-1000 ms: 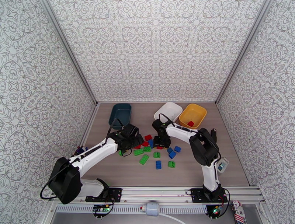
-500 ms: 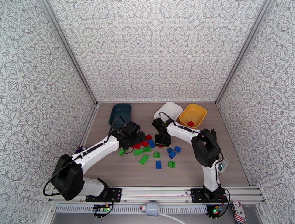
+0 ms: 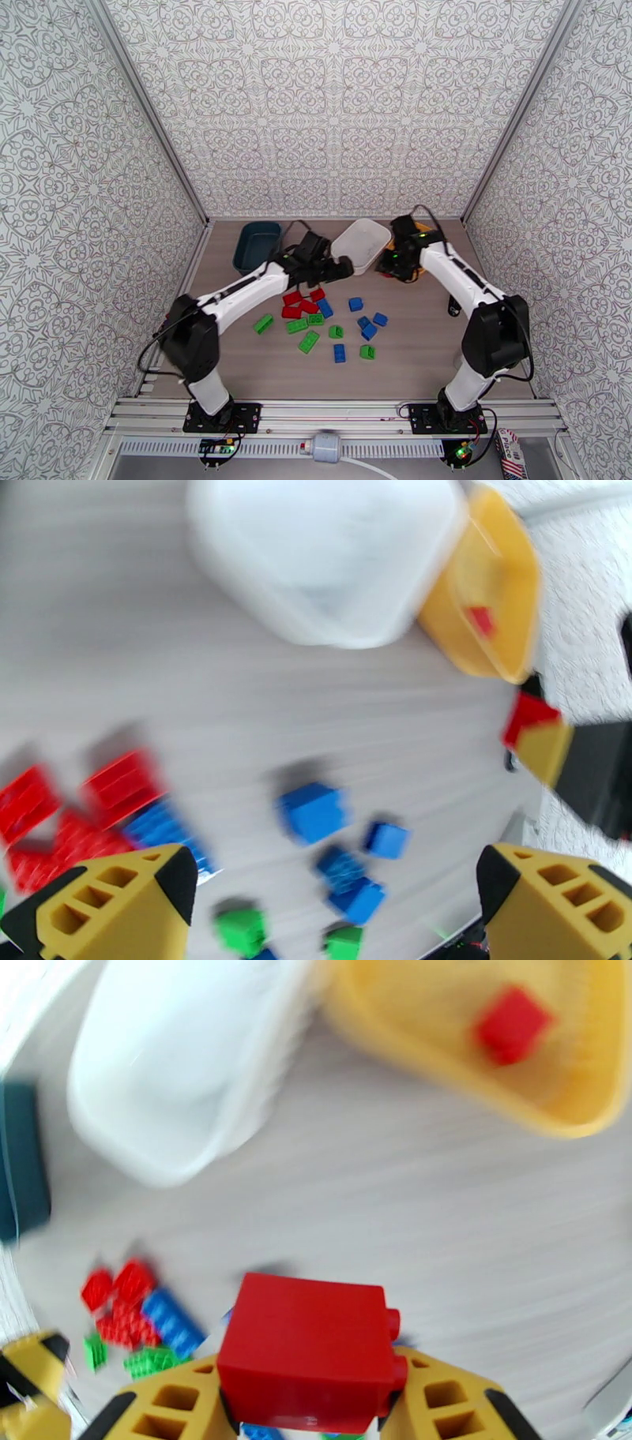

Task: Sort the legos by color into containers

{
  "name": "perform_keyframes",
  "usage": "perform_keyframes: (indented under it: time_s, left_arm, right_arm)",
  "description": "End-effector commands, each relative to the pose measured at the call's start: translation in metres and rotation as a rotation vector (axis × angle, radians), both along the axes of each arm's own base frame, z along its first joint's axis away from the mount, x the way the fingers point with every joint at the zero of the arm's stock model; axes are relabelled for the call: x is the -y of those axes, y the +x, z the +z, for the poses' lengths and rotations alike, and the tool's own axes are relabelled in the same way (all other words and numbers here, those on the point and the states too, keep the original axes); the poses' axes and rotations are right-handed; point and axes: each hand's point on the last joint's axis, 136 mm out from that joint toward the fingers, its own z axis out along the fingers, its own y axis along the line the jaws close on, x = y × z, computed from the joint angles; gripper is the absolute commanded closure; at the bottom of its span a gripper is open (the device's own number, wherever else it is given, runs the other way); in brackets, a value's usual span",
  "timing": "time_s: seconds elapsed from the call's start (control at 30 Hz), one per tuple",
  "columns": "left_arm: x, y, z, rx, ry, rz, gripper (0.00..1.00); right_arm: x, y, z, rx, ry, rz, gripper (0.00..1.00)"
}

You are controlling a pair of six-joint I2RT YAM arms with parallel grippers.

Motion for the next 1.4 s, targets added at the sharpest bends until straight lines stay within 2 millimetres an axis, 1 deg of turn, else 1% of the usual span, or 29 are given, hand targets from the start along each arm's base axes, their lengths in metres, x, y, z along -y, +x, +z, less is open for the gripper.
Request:
perform_keyframes:
  time_s: [0.0,0.1,0.17,0.23,0.33,0.4,0.53,0.57,0.7,0.73,0.8,0.93,1.03,1.13,1.23,1.37]
  left_arm:
    - [0.037,-0.012,-0.001,-0.006,0.029,-0.154,0.01]
    - [0.057,-0.016,-0.006,-0.02,0.064,-0.206,0.01]
    - [0.063,-0.017,-0.005,-0.016,0.085,-0.221,0.01]
    - [0.064,-0.017,-0.005,-0.012,0.103,-0.223,0.01]
    - [0.053,-0.015,-0.004,-0.009,0.123,-0.196,0.01]
    - [0.042,-0.012,-0.003,-0.009,0.128,-0.165,0.01]
    - [0.012,-0.006,-0.004,-0.017,0.127,-0.076,0.01]
    - [0.006,-0.006,-0.005,-0.021,0.125,-0.057,0.01]
    - [-0.027,-0.001,-0.004,-0.018,0.13,0.039,0.01]
    - [-0.035,-0.001,-0.005,-0.02,0.134,0.059,0.01]
    - [-0.052,0.0,-0.004,-0.019,0.148,0.107,0.01]
    - [-0.087,0.001,-0.004,-0.02,0.191,0.198,0.01]
    - [-0.118,-0.001,-0.008,-0.035,0.241,0.272,0.01]
    - [-0.15,-0.01,-0.019,-0.075,0.305,0.329,0.02]
    - [-0.179,-0.02,-0.031,-0.112,0.356,0.374,0.03]
    - [-0.208,-0.035,-0.043,-0.154,0.389,0.422,0.04]
  right_arm:
    - [0.03,0.015,0.002,-0.009,0.027,-0.067,0.69]
    - [0.055,0.033,0.0,-0.011,0.041,-0.137,0.69]
    - [0.064,0.043,-0.002,-0.018,0.043,-0.159,0.68]
    - [0.071,0.051,-0.005,-0.025,0.036,-0.173,0.67]
    - [0.076,0.062,-0.008,-0.034,0.029,-0.182,0.65]
    - [0.078,0.067,-0.01,-0.038,0.033,-0.188,0.64]
    - [0.078,0.078,-0.014,-0.045,0.044,-0.187,0.59]
    - [0.078,0.08,-0.014,-0.046,0.046,-0.184,0.57]
    - [0.077,0.086,-0.01,-0.037,0.049,-0.175,0.43]
    - [0.077,0.086,-0.008,-0.033,0.05,-0.172,0.41]
    - [0.076,0.086,-0.004,-0.021,0.055,-0.164,0.4]
    - [0.07,0.082,0.008,0.006,0.057,-0.137,0.4]
    - [0.054,0.075,0.018,0.029,0.048,-0.083,0.41]
    - [0.027,0.064,0.024,0.041,0.031,0.001,0.41]
    - [-0.008,0.047,0.021,0.036,0.003,0.103,0.41]
    - [-0.06,0.023,0.011,0.016,-0.038,0.256,0.4]
